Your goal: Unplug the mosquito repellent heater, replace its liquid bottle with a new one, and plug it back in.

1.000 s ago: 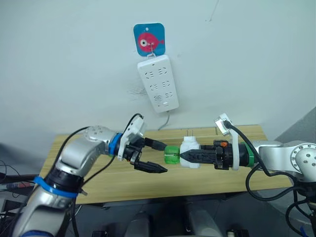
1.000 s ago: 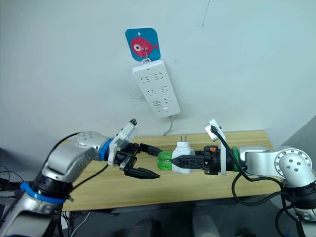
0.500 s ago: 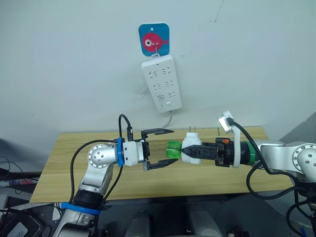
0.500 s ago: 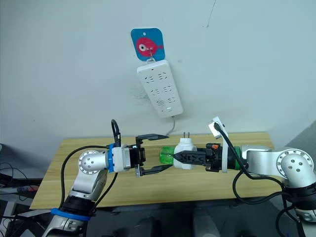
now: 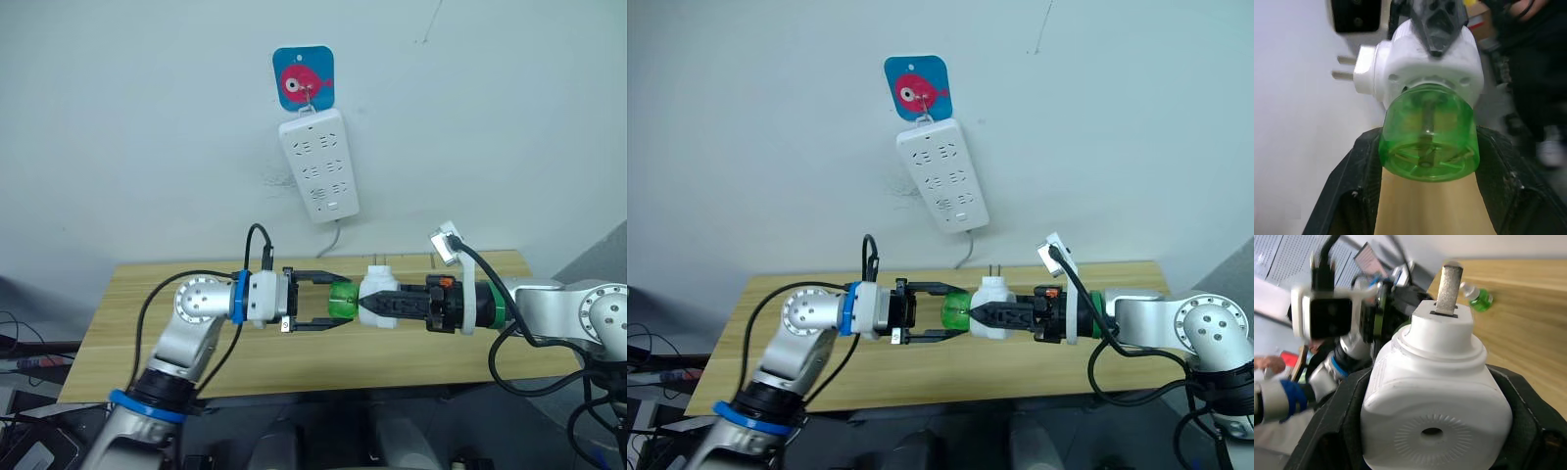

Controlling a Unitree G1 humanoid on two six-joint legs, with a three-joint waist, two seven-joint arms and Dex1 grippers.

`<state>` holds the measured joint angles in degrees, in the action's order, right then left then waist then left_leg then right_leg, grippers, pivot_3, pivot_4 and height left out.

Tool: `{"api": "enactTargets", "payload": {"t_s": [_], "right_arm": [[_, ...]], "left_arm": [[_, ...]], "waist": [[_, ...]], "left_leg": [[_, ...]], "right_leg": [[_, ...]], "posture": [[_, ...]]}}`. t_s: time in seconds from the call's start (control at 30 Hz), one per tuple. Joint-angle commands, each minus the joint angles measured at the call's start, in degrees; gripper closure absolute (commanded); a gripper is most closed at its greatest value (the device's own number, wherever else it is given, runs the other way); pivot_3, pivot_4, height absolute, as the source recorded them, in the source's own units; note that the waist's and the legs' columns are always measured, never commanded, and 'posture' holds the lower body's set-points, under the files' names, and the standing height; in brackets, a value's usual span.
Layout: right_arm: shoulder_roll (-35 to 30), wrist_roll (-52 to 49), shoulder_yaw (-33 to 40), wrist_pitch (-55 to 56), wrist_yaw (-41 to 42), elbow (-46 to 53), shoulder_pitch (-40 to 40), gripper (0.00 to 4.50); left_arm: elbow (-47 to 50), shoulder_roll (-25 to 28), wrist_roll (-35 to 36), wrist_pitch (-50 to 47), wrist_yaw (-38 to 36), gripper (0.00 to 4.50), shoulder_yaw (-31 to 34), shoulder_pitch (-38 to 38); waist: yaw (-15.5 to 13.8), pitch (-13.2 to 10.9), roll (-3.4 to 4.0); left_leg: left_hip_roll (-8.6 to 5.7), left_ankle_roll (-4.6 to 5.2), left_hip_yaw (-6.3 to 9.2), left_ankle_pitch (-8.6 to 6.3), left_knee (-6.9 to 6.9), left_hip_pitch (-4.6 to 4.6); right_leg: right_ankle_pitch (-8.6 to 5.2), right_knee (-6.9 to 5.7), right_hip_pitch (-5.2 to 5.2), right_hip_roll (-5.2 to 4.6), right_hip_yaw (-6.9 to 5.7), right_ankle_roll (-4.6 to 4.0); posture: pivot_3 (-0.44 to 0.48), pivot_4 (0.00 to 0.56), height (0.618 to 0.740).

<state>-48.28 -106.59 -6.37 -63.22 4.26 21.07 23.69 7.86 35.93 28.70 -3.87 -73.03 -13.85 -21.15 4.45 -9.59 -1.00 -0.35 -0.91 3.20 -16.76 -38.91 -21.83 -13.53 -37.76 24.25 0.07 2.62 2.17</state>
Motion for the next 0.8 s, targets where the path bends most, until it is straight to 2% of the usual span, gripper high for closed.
{"api": "enactTargets", "payload": {"t_s": [0.03,0.1,0.17,0.3,0.37,0.43,0.6,0.7,0.8], "right_arm": [[-1.26,1.54,1.62,-0.83,2.91,2.02,1.44,1.41],[-1.18,1.99,1.33,-0.94,3.56,2.35,1.47,1.41],[-1.06,2.36,1.07,-0.77,3.87,2.48,1.44,1.41],[-0.66,2.50,0.86,-0.42,3.65,2.41,1.42,1.41],[-0.49,1.96,0.97,-0.10,3.07,2.11,1.26,1.41],[-0.39,1.39,1.13,0.17,2.55,1.85,1.13,1.41],[-0.55,0.21,1.77,0.31,1.51,1.24,0.43,1.41],[-0.68,0.25,1.99,0.25,1.46,1.31,0.06,1.41],[-0.66,0.23,2.08,0.33,1.34,1.39,-0.11,1.41]], "left_arm": [[4.80,8.48,20.75,-41.79,0.11,2.17,-0.53,-8.42],[2.85,10.02,27.16,-53.34,-1.50,2.17,-0.35,-12.95],[1.62,9.81,27.80,-56.79,-1.69,2.17,-0.26,-14.67],[1.72,8.15,25.32,-53.82,-2.99,2.17,0.53,-13.67],[2.10,6.89,20.90,-47.36,-2.30,2.17,0.58,-11.93],[2.65,6.24,17.48,-42.30,-2.52,1.43,0.61,-10.24],[1.59,1.96,2.38,-9.60,-4.06,0.01,3.26,0.00],[-4.30,-1.87,-6.20,13.90,-3.23,0.00,5.28,4.42],[-9.18,-6.12,-9.30,29.43,-1.58,0.00,7.38,5.97]], "waist": [[0.08,-0.03,-0.04],[0.37,-0.03,-0.04],[0.55,-0.02,-0.02],[0.69,-0.05,-0.05],[0.53,-0.05,-0.05],[0.41,-0.05,-0.05],[0.33,-0.05,-0.04],[0.02,-0.05,-0.04],[-0.70,-0.05,-0.04]], "left_leg": [[-0.01,0.00,0.10,0.00,-0.03,-0.02],[-0.03,0.00,0.15,0.00,-0.03,0.01],[-0.01,0.01,0.11,0.00,0.00,0.08],[0.04,0.01,0.03,0.00,0.05,0.02],[0.04,0.01,0.05,0.00,0.07,0.03],[0.03,0.00,0.05,0.00,0.07,0.03],[-0.01,0.00,-0.03,0.00,0.07,0.06],[-0.02,-0.01,-0.08,0.00,0.06,0.04],[-0.02,-0.01,-0.17,0.00,0.02,0.03]], "right_leg": [[-0.04,-0.04,-0.01,0.01,-0.08,0.06],[-0.05,-0.04,-0.04,0.04,-0.14,0.07],[-0.06,-0.02,-0.06,0.09,-0.09,0.08],[-0.07,-0.01,0.06,0.11,-0.04,0.05],[-0.07,-0.03,0.06,0.10,-0.05,0.02],[-0.07,-0.02,0.06,0.08,-0.04,-0.01],[0.04,0.03,0.06,-0.09,0.16,-0.18],[0.11,0.09,0.06,-0.22,0.20,-0.31],[0.15,0.11,0.04,-0.30,0.16,-0.34]], "posture": [[-0.105,0.139,0.740],[-0.105,0.139,0.740],[-0.105,0.139,0.740],[-0.112,0.142,0.740],[-0.110,0.143,0.740],[-0.110,0.143,0.740],[-0.111,0.146,0.740],[-0.111,0.147,0.740],[-0.111,0.146,0.740]]}}
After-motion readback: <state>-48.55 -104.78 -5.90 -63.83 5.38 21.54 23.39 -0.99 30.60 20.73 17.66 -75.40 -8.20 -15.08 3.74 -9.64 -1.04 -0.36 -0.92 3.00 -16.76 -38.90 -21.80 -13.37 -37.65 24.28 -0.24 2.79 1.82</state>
